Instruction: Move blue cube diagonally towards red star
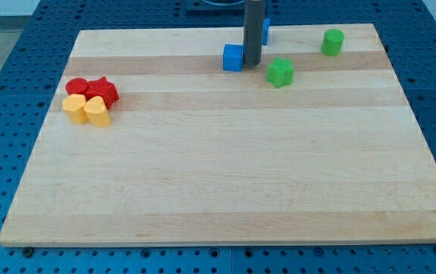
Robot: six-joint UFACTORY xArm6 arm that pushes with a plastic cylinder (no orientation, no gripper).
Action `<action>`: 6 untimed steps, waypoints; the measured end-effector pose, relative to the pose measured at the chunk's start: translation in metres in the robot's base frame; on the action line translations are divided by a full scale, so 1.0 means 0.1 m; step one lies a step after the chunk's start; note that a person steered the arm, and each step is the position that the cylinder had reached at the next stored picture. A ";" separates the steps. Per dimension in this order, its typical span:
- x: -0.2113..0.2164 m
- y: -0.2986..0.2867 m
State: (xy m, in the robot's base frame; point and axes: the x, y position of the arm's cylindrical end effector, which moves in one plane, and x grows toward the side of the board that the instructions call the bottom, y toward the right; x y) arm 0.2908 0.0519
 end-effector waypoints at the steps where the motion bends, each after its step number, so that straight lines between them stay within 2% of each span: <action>1: -0.10 0.19; 3: -0.22 -0.08; 4: -0.12 -0.45; 5: 0.03 -0.56; 6: -0.02 -0.21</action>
